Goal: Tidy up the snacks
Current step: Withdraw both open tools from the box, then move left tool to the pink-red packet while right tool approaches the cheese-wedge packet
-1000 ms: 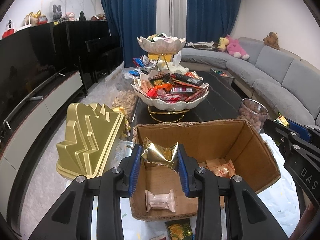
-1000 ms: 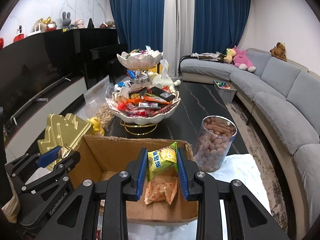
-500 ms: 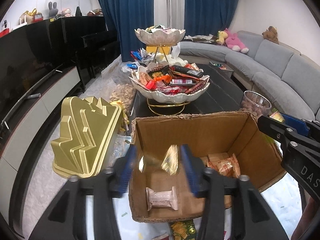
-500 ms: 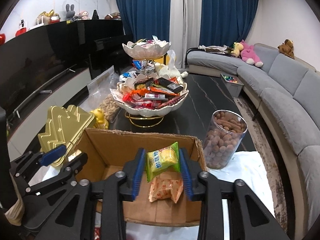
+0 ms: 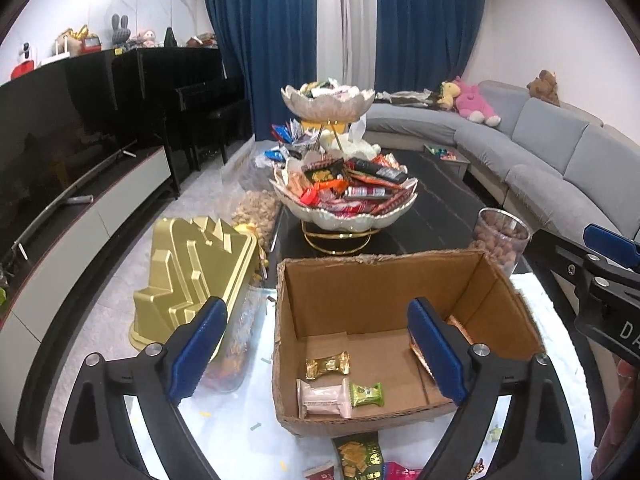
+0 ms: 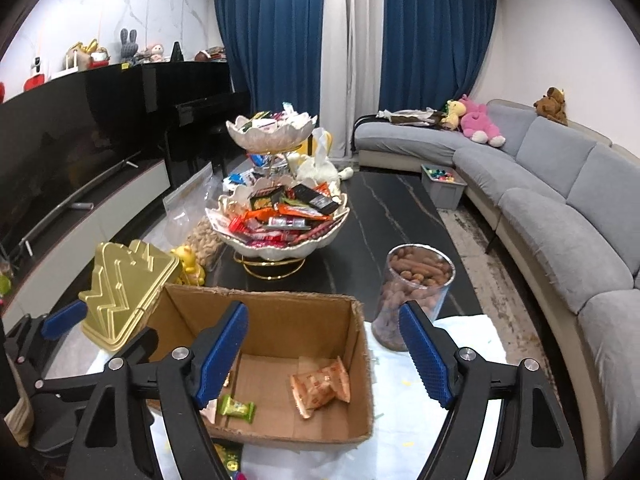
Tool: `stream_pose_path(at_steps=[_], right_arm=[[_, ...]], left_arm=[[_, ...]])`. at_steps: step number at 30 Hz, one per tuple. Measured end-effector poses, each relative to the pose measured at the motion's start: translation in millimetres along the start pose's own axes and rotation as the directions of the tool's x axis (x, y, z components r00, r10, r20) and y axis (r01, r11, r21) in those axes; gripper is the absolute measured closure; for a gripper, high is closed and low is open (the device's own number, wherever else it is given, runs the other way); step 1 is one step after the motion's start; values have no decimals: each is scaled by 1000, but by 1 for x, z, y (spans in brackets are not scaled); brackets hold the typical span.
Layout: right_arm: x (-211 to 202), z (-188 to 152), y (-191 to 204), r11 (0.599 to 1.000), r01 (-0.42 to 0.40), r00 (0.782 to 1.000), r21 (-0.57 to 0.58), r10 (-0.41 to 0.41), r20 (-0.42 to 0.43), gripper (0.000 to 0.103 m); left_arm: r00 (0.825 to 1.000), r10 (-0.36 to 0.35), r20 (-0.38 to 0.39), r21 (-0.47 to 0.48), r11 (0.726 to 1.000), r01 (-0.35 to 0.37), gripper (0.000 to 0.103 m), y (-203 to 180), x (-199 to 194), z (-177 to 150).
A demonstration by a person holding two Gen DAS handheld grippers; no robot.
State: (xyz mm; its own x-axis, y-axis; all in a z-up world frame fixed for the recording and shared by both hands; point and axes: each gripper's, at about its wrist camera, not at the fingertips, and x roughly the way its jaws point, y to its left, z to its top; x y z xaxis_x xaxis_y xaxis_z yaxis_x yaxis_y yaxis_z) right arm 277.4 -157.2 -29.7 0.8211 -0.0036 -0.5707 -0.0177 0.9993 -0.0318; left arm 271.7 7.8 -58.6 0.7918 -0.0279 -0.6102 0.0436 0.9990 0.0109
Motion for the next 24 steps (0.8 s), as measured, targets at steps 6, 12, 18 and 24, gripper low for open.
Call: stream_pose_path(at_steps=[6, 12, 18, 24], right_arm=[[-21, 1, -11, 1000, 18, 1000, 13, -19, 21, 24], [-37, 0, -23, 999, 32, 999, 28, -33, 36, 24], [-53, -3, -33, 998, 45, 998, 37, -47, 52, 24], [-67, -17, -40, 997, 68, 996, 43, -70, 51, 24]], left_arm=[[1000, -13, 24, -1, 1000, 13, 10, -5, -19, 8], [999, -21, 42, 22, 1000, 20, 10, -17, -36, 8], [998, -30, 49, 38, 999, 28, 10, -27, -50, 5], [997, -42, 59, 63, 997, 38, 10, -36, -63, -3]])
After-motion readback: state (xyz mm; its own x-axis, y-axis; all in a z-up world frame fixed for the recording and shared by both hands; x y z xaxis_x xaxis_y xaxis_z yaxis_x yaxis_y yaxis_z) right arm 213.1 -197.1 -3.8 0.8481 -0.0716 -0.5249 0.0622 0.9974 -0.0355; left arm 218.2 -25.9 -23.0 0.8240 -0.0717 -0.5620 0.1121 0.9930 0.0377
